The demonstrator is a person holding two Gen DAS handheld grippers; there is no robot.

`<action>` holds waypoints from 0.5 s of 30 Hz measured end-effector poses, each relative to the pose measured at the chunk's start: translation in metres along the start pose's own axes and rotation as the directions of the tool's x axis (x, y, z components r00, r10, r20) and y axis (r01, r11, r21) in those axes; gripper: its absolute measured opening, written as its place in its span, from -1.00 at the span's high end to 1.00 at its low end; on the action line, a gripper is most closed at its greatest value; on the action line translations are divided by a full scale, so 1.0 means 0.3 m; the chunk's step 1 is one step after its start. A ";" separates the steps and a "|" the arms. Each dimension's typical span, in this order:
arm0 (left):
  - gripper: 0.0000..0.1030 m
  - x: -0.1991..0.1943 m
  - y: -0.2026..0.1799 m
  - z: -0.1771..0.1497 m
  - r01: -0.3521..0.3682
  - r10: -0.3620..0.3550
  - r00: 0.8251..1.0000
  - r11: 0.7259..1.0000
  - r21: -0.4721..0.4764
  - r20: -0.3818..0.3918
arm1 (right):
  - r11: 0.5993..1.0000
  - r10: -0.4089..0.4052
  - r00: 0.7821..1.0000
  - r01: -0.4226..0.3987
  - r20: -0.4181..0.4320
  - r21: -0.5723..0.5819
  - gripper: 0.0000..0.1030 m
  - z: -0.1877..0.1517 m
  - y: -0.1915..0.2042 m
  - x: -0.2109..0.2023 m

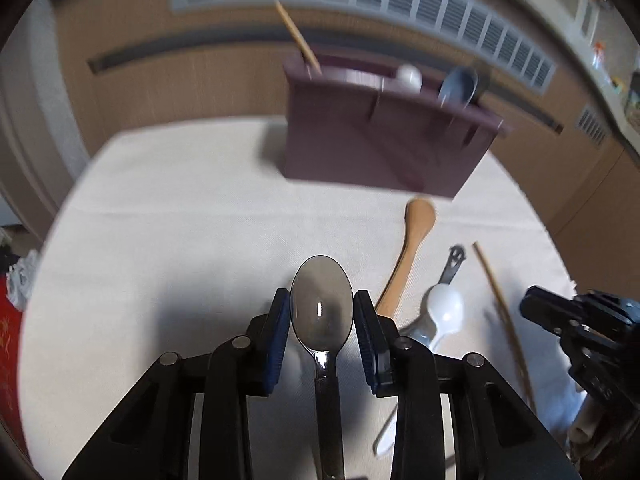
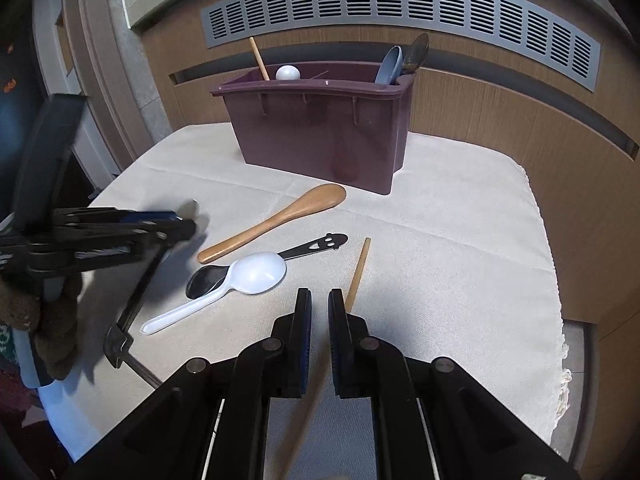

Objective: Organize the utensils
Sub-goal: 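Grasp a smoky translucent spoon with the left tool while the right tool reaches for a wooden chopstick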

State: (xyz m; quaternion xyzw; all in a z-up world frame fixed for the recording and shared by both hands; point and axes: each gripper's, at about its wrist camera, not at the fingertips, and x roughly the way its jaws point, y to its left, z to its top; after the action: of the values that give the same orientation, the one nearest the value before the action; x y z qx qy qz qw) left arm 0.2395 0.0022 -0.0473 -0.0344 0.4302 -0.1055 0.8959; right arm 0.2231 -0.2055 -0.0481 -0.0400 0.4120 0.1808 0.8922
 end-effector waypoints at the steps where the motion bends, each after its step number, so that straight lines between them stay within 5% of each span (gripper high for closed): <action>1: 0.36 -0.037 0.005 -0.003 0.013 -0.013 1.000 1.000 -0.004 0.026 | 1.000 0.009 1.000 -0.009 0.002 0.004 0.83 0.000 -0.003 -0.004; 9: 0.36 -0.208 -0.017 0.000 0.040 -0.039 0.985 0.999 -0.003 0.166 | 0.997 0.033 0.998 -0.029 -0.061 0.065 0.76 0.003 -0.032 0.027; 15: 0.36 -0.233 -0.017 0.006 0.045 -0.046 0.982 0.999 0.011 0.183 | 0.991 -0.082 0.985 0.096 -0.154 0.089 0.56 0.006 -0.040 0.107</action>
State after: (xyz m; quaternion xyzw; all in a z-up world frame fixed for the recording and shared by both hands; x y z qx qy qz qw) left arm 0.1976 0.0125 0.0082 -0.0509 0.3448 -0.1239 0.9291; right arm 0.2476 -0.2070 -0.0719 -0.0290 0.4838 0.1172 0.8668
